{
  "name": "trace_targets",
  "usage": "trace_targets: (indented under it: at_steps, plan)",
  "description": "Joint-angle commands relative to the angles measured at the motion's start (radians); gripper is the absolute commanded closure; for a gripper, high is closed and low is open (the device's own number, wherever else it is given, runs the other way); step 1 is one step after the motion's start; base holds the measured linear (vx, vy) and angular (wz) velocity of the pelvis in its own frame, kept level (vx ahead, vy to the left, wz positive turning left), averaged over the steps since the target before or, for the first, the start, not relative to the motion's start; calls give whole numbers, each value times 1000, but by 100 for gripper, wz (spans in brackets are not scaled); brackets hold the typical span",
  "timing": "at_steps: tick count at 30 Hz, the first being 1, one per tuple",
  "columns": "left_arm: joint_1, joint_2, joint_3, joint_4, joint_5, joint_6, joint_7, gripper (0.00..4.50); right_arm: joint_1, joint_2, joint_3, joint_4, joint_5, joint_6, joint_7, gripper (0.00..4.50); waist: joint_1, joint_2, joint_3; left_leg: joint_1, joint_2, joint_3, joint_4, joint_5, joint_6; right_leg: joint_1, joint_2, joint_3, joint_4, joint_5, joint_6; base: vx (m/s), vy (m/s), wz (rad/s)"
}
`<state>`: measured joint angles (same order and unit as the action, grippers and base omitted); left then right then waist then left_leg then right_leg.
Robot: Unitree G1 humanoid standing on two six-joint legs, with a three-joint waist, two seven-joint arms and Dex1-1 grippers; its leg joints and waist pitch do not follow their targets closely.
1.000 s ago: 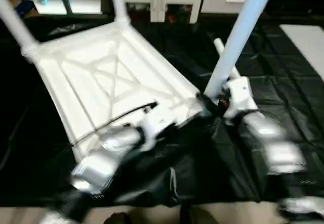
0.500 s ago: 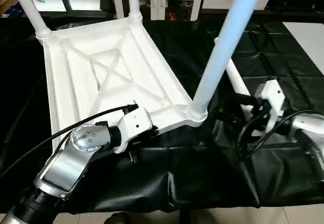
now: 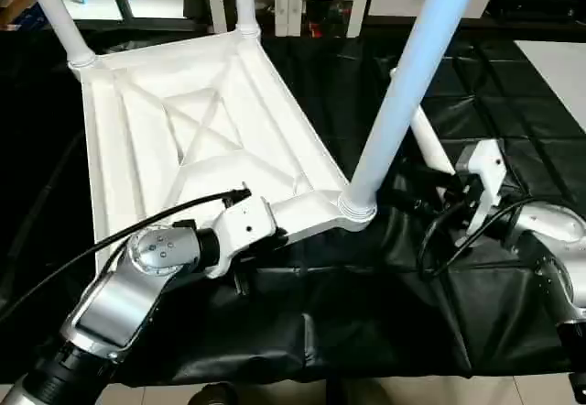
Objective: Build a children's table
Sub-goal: Rotate leg to tighten
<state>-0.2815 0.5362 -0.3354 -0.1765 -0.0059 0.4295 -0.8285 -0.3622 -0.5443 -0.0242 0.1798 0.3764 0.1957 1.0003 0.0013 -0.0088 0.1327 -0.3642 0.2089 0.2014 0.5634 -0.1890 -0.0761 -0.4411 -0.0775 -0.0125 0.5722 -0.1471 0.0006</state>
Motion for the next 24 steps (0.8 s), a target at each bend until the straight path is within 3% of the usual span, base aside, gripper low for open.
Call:
trace_targets:
  at_steps: [1,8,11,12,14,20,22,23,24]
  plan:
    - [46,18,-58,51,19,40,-28,450,-6,-10,1,-6,25,32,44,154,6,-2,-59,8,12,1,-55,-152,107,57,-27,18,-46,-143,-275,0,0,0]
    - [45,13,-57,52,20,42,-23,450,-4,-15,22,-7,32,39,69,104,7,-4,-58,8,12,1,-54,-157,102,55,-28,19,-47,-177,-266,0,0,0]
    - [47,13,-58,52,21,41,-23,450,-36,2,27,44,-34,-22,21,68,6,-4,-59,7,12,0,-53,-147,101,54,-28,19,-46,-170,-269,0,0,0]
    - [46,13,-59,53,21,41,-23,450,-49,9,32,65,-61,-46,-1,68,6,2,-57,7,11,1,-53,-148,95,52,-28,18,-47,-176,-271,0,0,0]
    - [40,11,-61,58,21,38,-25,450,-80,28,53,109,-96,-69,-18,68,4,-2,-58,7,9,2,-51,-159,92,53,-27,18,-47,-177,-271,0,0,0]
    - [28,3,-64,65,23,39,-24,450,-114,62,83,158,-96,-68,-2,68,-3,-3,-52,4,10,-5,-59,-225,70,50,-30,17,-57,-298,-239,0,0,0]
    - [27,1,-65,64,23,40,-24,450,-118,67,85,169,-96,-73,2,68,1,1,-56,14,12,0,-55,-196,70,46,-27,20,-53,-230,-252,0,0,0]
    - [26,-1,-65,62,23,42,-23,450,-132,79,83,204,-101,-87,17,68,1,-5,-58,11,12,1,-54,-182,76,48,-26,20,-50,-205,-259,0,0,0]
    - [26,-1,-65,62,23,42,-23,450,-133,79,83,205,-101,-87,17,102,3,-3,-58,6,11,0,-54,-161,86,51,-26,19,-44,-172,-271,0,0,0]
